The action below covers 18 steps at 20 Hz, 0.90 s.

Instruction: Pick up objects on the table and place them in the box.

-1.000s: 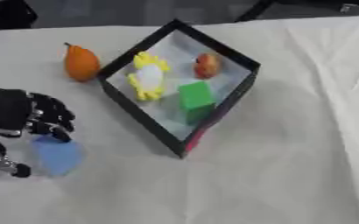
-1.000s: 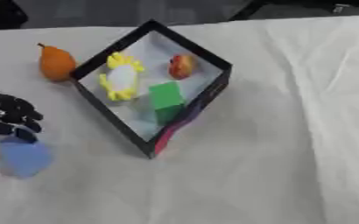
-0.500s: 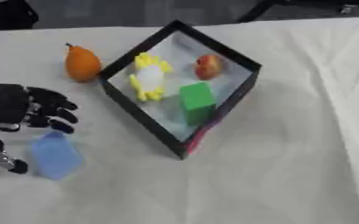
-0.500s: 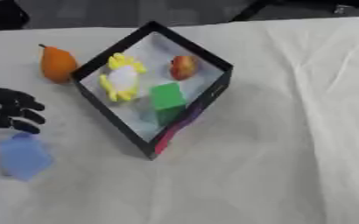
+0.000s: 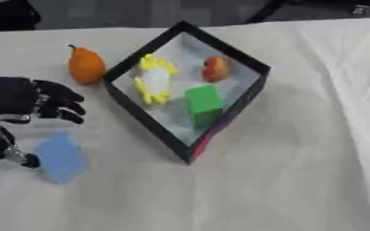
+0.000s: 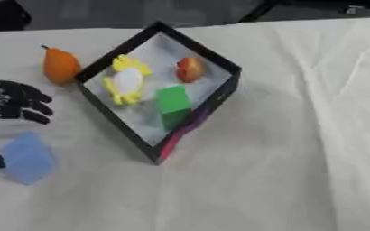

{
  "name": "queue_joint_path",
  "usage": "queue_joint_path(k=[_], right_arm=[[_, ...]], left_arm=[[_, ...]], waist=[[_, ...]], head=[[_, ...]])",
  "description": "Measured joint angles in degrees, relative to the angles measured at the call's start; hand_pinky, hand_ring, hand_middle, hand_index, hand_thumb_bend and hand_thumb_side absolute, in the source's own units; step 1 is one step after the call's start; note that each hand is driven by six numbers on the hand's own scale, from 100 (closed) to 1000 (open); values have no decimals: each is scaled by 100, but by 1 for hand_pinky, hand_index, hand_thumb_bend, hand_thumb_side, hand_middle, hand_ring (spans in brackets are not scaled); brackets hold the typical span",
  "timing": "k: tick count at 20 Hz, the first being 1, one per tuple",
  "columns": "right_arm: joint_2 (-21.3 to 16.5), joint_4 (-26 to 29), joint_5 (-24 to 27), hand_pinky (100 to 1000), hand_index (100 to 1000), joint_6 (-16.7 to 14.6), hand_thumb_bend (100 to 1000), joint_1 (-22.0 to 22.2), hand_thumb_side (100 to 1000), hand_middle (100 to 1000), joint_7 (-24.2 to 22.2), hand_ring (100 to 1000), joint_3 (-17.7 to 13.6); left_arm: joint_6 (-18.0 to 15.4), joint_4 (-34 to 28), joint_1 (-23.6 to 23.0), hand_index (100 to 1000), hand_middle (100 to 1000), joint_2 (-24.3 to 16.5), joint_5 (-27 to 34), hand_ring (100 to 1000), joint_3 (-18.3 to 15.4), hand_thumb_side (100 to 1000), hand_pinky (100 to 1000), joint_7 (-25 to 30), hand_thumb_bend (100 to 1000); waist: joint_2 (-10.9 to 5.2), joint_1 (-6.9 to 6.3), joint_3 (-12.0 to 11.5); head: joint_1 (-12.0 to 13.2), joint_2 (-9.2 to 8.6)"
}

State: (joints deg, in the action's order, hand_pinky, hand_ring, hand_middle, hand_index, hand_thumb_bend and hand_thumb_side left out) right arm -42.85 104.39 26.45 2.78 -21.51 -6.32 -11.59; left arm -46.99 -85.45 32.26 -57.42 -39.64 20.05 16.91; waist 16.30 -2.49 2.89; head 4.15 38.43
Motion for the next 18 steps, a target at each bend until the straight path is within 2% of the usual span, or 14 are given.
queue_joint_path(k=[8,13,18], right_arm=[[5,-15,-19,942,788,5,100,-13,542,572,-6,635,1],[39,-35,-46,942,789,18,100,-14,543,572,-17,635,1],[43,-36,-49,942,788,33,100,-15,543,571,-23,635,1]], left_arm=[[467,57,48,894,843,99,426,961,154,252,946,467,545],[743,-127,49,867,815,99,872,950,172,263,943,743,481],[994,-313,49,862,816,99,1244,948,204,263,941,994,483]], waist=[[0,0,17],[0,0,21],[0,0,29]], head=[[19,-22],[20,-27],[20,-27]])
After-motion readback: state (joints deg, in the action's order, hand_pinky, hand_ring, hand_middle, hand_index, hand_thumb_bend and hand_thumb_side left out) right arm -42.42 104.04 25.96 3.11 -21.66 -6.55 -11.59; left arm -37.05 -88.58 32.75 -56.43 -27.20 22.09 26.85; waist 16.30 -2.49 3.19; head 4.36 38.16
